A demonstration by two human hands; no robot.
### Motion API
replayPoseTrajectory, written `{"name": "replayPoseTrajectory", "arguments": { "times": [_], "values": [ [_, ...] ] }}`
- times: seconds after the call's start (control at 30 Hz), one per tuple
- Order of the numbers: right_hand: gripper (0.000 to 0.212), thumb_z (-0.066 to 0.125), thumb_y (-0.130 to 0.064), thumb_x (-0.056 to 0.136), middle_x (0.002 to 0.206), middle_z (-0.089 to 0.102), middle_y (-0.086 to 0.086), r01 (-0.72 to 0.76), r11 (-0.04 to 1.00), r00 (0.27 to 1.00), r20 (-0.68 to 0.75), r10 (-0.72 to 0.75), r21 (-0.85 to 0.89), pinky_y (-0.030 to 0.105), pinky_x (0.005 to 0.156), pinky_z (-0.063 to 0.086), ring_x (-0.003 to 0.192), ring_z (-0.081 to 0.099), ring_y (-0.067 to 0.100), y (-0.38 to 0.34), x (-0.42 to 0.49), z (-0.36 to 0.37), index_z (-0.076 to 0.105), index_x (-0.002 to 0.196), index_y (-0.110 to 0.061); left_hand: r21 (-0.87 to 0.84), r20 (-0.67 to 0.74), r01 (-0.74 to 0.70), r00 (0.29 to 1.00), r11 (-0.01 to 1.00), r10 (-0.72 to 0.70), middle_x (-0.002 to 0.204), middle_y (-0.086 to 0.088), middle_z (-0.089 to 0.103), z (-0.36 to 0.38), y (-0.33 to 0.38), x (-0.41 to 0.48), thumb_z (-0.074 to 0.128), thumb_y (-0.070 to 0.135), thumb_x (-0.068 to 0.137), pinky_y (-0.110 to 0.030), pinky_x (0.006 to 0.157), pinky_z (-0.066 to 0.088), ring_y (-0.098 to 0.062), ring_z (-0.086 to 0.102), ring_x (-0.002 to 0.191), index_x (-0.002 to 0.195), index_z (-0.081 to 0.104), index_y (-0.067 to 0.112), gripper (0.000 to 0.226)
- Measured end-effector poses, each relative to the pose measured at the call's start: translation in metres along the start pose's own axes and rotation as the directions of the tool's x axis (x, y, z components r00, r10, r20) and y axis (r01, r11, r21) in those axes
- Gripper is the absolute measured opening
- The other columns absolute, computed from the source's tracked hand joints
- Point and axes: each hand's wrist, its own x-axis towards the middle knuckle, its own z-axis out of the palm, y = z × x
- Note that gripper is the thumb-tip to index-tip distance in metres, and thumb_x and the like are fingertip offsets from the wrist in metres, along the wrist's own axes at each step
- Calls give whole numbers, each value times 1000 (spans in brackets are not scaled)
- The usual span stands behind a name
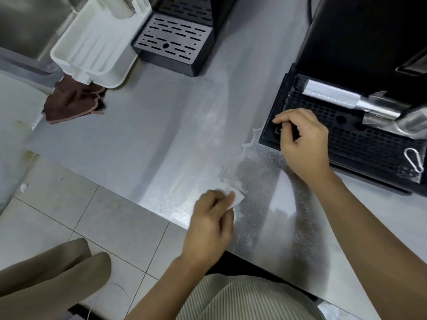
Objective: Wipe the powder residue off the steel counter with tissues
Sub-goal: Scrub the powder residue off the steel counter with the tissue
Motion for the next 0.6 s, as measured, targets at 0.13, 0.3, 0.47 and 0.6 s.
{"name": "replayPoseTrajectory", "arguments": {
  "times": [0.13, 0.3, 0.47, 0.6],
  "values": [
    [23, 51, 8, 86, 92, 69, 9, -67, 998, 996, -57, 68, 10, 22, 89, 47, 96, 62, 27, -2, 3, 0, 71, 90, -2, 22, -250, 162, 956, 987, -151, 94, 1, 54, -33, -27, 56, 52, 7, 88, -13, 77, 42, -9, 54, 81, 111, 71, 13, 30],
    [19, 54, -1, 87, 98, 69, 4, -123, 992, 991, -58, 121, -16, 42, 98, 44, 106, 59, 24, -8, 6, 4, 71, 92, -9, 154, -201, 115, 976, 981, -83, 94, -3, 52, -36, -50, 98, 52, -1, 89, -22, 78, 44, -19, 55, 83, 112, 68, 7, 29],
    [21, 52, -5, 89, 94, 59, -13, -285, 954, 954, -124, 273, -95, 31, 88, 27, 103, 53, 15, -8, 12, 1, 69, 95, -16, 151, -6, -83, 996, 985, 85, 96, -5, 55, -10, -22, 53, 55, -2, 86, -29, 75, 47, -20, 54, 86, 110, 66, 1, 27],
    [22, 51, -7, 89, 93, 56, -13, -384, 905, 919, -167, 356, -181, 30, 85, 23, 104, 52, 19, 0, 15, -3, 68, 98, -17, -105, 191, -20, 981, 994, 40, 100, 8, 55, -21, -11, 44, 56, -1, 87, -14, 70, 46, -3, 58, 76, 111, 70, 12, 30]
  ]
}}
